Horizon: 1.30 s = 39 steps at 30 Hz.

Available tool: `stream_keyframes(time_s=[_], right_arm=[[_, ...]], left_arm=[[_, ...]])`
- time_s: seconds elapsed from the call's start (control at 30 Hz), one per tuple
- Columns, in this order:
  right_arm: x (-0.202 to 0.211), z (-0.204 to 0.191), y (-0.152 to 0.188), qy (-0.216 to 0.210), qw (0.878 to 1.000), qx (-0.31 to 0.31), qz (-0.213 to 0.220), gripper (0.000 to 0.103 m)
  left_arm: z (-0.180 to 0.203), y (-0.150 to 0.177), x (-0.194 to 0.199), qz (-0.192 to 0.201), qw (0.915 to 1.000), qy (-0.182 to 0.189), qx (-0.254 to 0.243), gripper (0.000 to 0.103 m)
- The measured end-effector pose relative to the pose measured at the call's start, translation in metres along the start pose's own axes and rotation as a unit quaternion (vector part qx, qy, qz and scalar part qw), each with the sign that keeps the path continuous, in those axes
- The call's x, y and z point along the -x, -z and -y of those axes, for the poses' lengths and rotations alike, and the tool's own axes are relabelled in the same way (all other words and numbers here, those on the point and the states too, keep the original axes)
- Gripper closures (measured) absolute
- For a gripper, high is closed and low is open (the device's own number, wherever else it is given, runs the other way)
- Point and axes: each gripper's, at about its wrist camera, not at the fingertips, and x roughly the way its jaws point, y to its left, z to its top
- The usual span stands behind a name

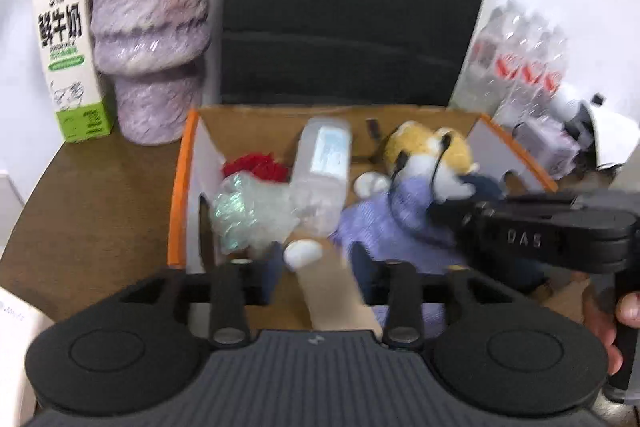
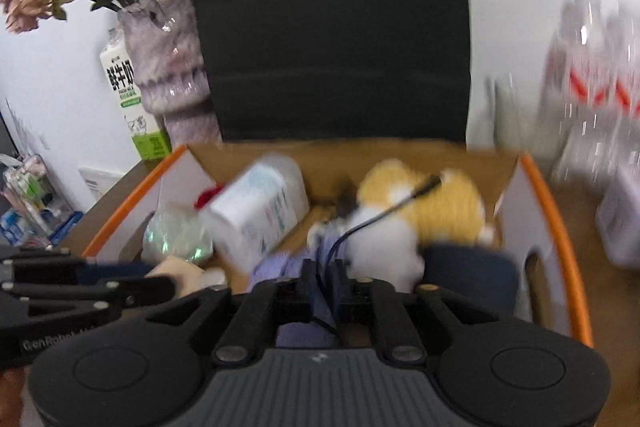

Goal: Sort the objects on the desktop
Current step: 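Open both tools to release the beige item and cable into the box, then grasp the coiled black cable with the left tool while the right tool grasps the white charger cube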

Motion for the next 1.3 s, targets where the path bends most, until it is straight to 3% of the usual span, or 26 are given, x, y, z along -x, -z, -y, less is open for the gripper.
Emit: stream_keyframes(time_s=[0.07, 0.2, 0.3, 0.37, 0.43, 0.53, 0.6, 0.67, 0.7, 0.83, 0.93, 1.07, 1.3], right_arm=[[0.013, 0.003, -0.001, -0.009, 1.000, -0.016, 0.004, 0.076], [0.061, -0.003, -0.001, 0.013, 0.999, -0.020, 0.048, 0.069], [0.099, -0.013, 0.016, 0.024, 0.997, -0.015, 0.075, 0.051], [0.119, -0.021, 0.040, 0.033, 0.995, -0.008, 0.093, 0.043], [0.137, -0.025, 0.068, 0.042, 0.993, -0.009, 0.113, 0.043], [0.158, -0.029, 0.113, 0.054, 0.993, -0.012, 0.104, 0.042], [0.172, -0.032, 0.141, 0.059, 0.993, -0.011, 0.101, 0.040], [0.186, -0.034, 0.174, 0.063, 0.993, -0.010, 0.095, 0.024], [0.190, -0.036, 0.191, 0.071, 0.994, -0.010, 0.083, 0.022], [0.207, -0.042, 0.243, 0.099, 0.993, 0.006, 0.058, 0.021], [0.221, -0.045, 0.264, 0.086, 0.994, 0.003, 0.062, 0.021], [0.238, -0.049, 0.278, 0.086, 0.992, 0.010, 0.088, 0.019], [0.246, -0.060, 0.295, 0.076, 0.994, 0.009, 0.081, 0.019]], left_arm=[[0.002, -0.004, 0.012, 0.010, 0.9999, 0.003, -0.002, 0.058], [0.012, -0.005, 0.046, 0.018, 0.9991, -0.039, -0.003, 0.054], [0.022, 0.016, 0.084, 0.042, 0.9969, -0.064, 0.020, 0.034], [0.033, 0.044, 0.101, 0.057, 0.9954, -0.064, 0.042, 0.030], [0.049, 0.075, 0.111, 0.056, 0.9958, -0.062, 0.036, 0.032], [0.073, 0.123, 0.132, 0.059, 0.9954, -0.071, 0.025, 0.031], [0.081, 0.150, 0.150, 0.070, 0.9955, -0.057, 0.027, 0.028], [0.085, 0.176, 0.165, 0.080, 0.9949, -0.050, 0.035, 0.027], [0.086, 0.188, 0.171, 0.078, 0.9948, -0.054, 0.037, 0.027], [0.092, 0.223, 0.184, 0.065, 0.9960, -0.059, 0.021, 0.027], [0.098, 0.242, 0.191, 0.057, 0.9969, -0.055, 0.003, 0.025], [0.099, 0.259, 0.196, 0.059, 0.9961, -0.062, -0.019, 0.023], [0.099, 0.275, 0.204, 0.054, 0.9966, -0.057, -0.028, 0.022]])
